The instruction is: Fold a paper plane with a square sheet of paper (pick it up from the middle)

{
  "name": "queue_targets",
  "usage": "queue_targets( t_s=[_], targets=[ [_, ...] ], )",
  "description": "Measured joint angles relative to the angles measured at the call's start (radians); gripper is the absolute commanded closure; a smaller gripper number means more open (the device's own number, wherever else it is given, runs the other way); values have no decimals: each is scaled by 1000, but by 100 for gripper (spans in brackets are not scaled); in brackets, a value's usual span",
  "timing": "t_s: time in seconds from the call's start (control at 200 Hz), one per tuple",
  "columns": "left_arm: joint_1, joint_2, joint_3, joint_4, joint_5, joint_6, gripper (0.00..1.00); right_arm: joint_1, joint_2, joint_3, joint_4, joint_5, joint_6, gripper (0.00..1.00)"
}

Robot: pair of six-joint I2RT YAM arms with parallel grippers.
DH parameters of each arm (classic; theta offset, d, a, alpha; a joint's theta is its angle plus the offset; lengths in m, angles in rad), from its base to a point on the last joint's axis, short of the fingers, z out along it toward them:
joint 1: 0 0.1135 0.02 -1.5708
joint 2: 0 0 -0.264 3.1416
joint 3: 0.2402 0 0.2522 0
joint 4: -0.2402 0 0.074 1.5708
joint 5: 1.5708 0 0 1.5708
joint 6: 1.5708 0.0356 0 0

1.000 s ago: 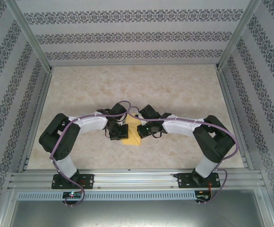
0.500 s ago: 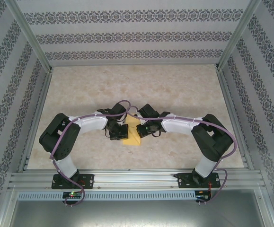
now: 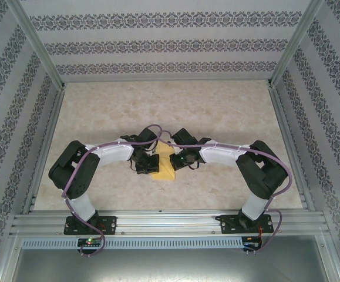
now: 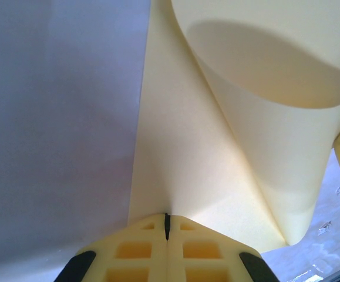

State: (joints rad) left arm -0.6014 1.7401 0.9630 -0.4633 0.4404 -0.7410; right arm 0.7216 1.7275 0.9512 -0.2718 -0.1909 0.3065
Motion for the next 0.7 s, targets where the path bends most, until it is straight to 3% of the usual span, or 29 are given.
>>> queue_targets(
  t_s=[0.699],
  targets=[
    [0, 0, 3, -4, 0, 0, 98, 0, 2, -9, -1, 8, 16, 96]
  ],
)
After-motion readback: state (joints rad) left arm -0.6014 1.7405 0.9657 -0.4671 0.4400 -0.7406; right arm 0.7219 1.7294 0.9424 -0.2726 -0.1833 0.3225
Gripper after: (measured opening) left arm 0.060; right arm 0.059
